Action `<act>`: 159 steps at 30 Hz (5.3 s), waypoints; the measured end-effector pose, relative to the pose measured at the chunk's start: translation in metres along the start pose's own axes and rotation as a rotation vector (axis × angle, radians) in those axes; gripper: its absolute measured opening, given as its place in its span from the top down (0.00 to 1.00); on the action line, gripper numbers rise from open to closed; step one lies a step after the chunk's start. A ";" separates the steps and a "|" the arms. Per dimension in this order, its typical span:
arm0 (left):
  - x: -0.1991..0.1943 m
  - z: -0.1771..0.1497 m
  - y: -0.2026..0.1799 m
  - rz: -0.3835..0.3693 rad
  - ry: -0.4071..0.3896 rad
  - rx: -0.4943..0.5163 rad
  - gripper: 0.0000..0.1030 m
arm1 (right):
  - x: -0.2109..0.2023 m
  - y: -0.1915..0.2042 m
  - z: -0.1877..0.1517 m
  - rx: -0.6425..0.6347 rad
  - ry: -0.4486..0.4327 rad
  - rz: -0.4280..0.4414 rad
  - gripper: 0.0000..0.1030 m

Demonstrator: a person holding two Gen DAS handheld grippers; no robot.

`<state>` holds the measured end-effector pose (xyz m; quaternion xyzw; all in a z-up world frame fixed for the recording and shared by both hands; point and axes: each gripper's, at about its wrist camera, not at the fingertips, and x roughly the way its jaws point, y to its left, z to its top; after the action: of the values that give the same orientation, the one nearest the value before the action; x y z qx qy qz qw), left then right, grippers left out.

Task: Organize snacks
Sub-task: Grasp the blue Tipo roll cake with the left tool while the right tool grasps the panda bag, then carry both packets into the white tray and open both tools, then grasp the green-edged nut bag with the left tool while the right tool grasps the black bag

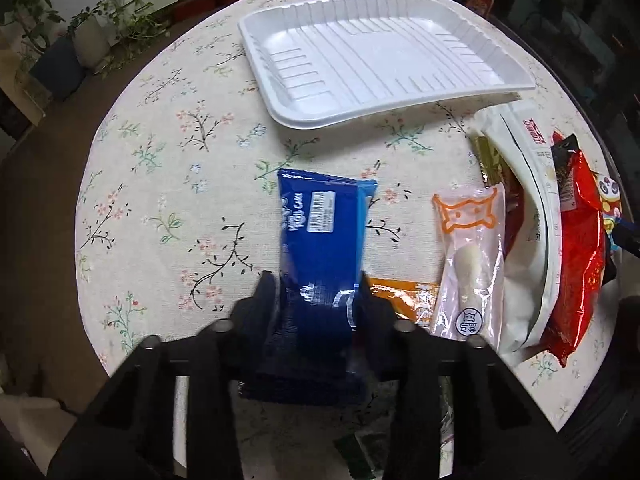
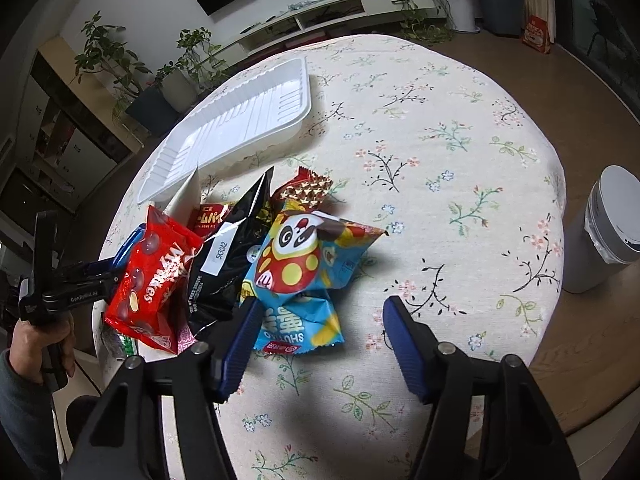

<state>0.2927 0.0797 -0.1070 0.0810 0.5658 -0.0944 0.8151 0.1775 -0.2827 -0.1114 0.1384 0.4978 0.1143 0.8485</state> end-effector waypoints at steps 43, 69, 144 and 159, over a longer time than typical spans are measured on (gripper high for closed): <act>-0.024 -0.038 -0.003 -0.132 -0.103 -0.033 0.75 | 0.001 -0.014 0.008 0.047 -0.063 0.083 0.61; -0.105 0.084 0.040 -0.266 -0.329 -0.209 0.75 | -0.054 -0.030 0.128 0.078 -0.286 0.035 0.61; -0.069 -0.094 -0.054 -0.126 -0.112 0.512 0.02 | -0.005 0.023 -0.030 0.050 0.044 0.108 0.15; -0.036 -0.087 -0.068 -0.142 -0.045 0.529 0.39 | 0.011 0.053 -0.009 -0.105 0.043 0.042 0.23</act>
<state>0.1846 0.0373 -0.1052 0.2491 0.5075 -0.2978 0.7692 0.1720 -0.2283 -0.1065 0.1017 0.5060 0.1612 0.8412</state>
